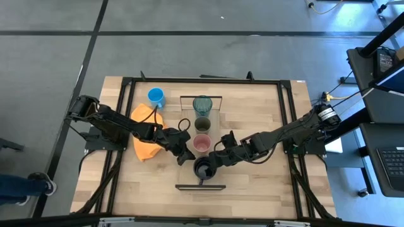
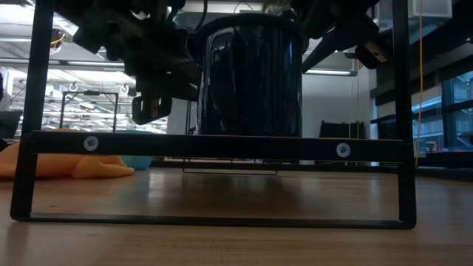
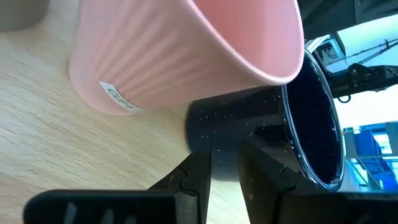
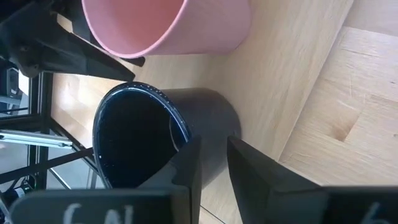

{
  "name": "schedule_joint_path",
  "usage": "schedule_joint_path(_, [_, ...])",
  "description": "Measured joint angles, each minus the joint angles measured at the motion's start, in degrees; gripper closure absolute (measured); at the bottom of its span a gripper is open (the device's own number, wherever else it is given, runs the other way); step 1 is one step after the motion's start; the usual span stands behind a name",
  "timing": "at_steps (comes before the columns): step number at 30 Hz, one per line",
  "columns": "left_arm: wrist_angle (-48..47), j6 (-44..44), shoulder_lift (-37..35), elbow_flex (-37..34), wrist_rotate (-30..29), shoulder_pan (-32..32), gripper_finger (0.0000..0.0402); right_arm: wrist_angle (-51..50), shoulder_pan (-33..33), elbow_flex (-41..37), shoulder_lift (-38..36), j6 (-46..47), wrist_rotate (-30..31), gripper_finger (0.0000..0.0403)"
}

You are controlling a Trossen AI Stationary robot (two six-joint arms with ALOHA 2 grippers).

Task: Stack small to large cups/mugs on shelf
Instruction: Put the dark blue mug on the shelf

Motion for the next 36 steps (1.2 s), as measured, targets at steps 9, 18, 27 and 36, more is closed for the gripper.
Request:
schedule_joint_path(9, [-1.5,0.1,0.0,0.0,1.2,-2.4,0.0330,-2.7,0.0,0.0,0.0,0.0,-1.1,0.0327])
schedule_joint_path(18, [-0.8,-1.0,0.0,0.0,1.6,-4.3,0.0330,-3.3,0.0,0.0,0.0,0.0,-1.5,0.0327])
schedule_joint_path(27, [-0.1,-1.5,0.0,0.0,1.2,-5.8,0.0330,-1.2,0.0,0.0,1.8,0.0,-1.5,0.0327])
schedule_joint_path(36, [6.7,-2.9,3.0,0.1,1.2,-6.4,0.0330,0.3,0.0,0.0,2.3,0.0,-1.5,0.0327])
